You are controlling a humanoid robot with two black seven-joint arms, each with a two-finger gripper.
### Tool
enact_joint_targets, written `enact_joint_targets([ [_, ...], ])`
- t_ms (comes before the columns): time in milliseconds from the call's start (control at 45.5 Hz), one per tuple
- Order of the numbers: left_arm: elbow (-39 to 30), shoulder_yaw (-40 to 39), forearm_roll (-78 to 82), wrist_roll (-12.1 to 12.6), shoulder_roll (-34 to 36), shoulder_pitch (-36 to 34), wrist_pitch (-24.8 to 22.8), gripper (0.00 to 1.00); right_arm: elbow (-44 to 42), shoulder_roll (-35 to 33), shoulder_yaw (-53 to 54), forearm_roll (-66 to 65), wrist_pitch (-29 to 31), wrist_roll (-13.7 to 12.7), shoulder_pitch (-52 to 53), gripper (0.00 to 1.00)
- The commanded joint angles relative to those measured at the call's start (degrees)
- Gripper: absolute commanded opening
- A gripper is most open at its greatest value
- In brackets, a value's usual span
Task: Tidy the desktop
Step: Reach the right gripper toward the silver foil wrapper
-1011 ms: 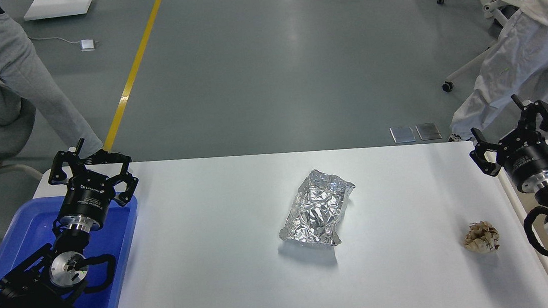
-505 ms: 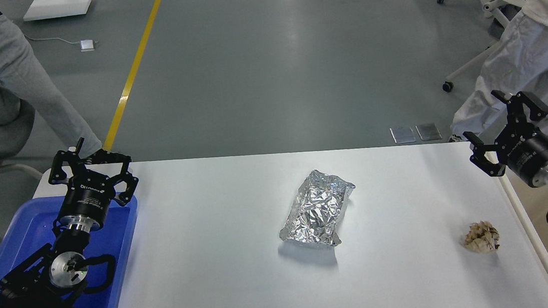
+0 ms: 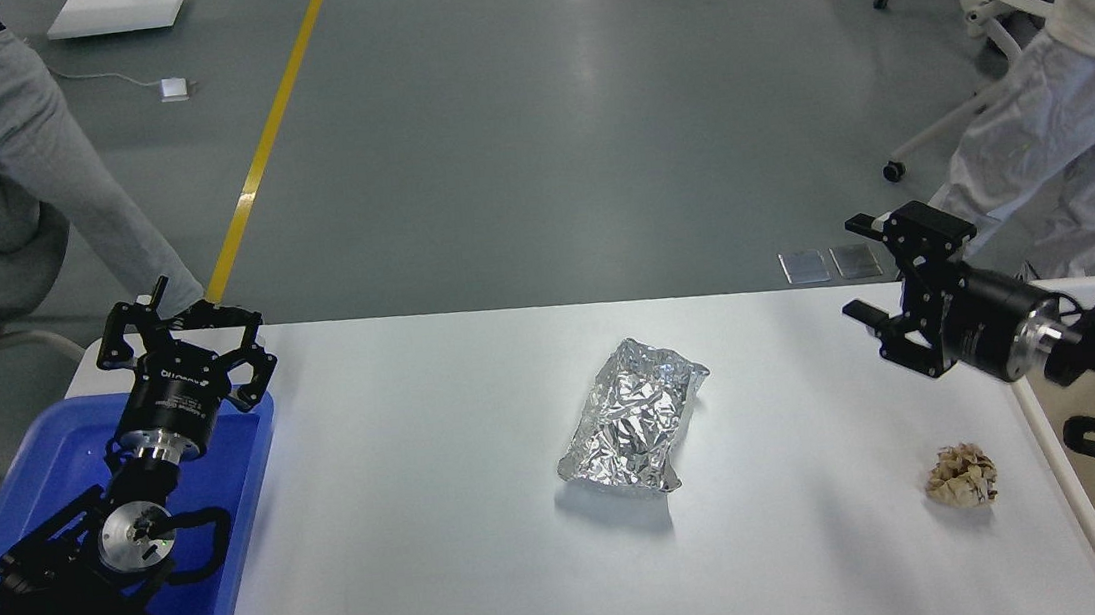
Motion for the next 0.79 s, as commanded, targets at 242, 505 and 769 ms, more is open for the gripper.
enact_joint_targets([
  [242, 0.0, 0.0, 0.0, 0.1, 0.0, -0.1, -0.1, 1.0, 1.0, 8.0, -24.8, -10.9, -1.5, -24.0, 19.0, 0.99],
  [505, 0.0, 0.0, 0.0, 0.1, 0.0, -0.1, -0.1, 1.0, -8.6, 20.2, -28.6, -11.3, 0.2, -27.9, 23.5, 0.99],
  [769, 0.0, 0.0, 0.0, 0.1, 0.0, -0.1, -0.1, 1.0, -19.0, 29.6, -32.2, -11.6, 0.1, -27.2, 23.6, 0.99],
])
